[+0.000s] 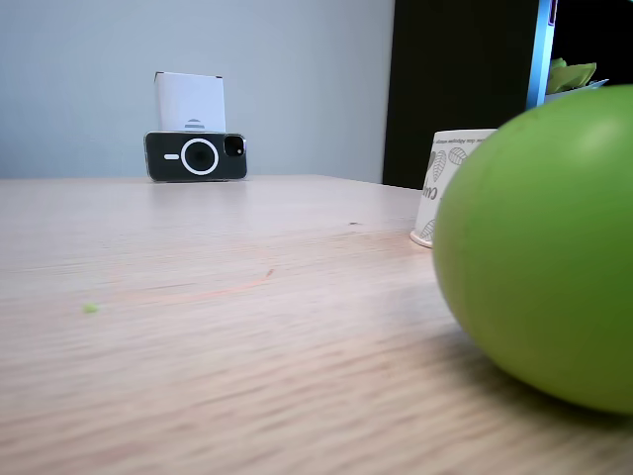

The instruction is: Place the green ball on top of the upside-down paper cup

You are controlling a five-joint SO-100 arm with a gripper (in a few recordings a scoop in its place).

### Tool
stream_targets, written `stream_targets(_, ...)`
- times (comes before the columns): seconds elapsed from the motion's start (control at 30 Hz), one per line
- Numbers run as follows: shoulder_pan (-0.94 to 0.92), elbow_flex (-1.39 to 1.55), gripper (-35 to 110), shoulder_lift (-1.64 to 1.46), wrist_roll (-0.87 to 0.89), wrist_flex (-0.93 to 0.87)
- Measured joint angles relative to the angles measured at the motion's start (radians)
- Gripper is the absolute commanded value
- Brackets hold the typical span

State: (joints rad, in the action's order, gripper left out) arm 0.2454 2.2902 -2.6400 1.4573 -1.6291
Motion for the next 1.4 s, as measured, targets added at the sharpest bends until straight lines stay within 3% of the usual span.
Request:
stream_targets(0.67, 0.523, -0.399, 5, 0.488, 0.209, -0.021)
stream_targets(1.07, 0.704, -0.411, 37, 0.649, 0.218, 0.155)
stream_targets(1.4, 0.732, -0.413, 46, 0.683, 0.265, 0.141)
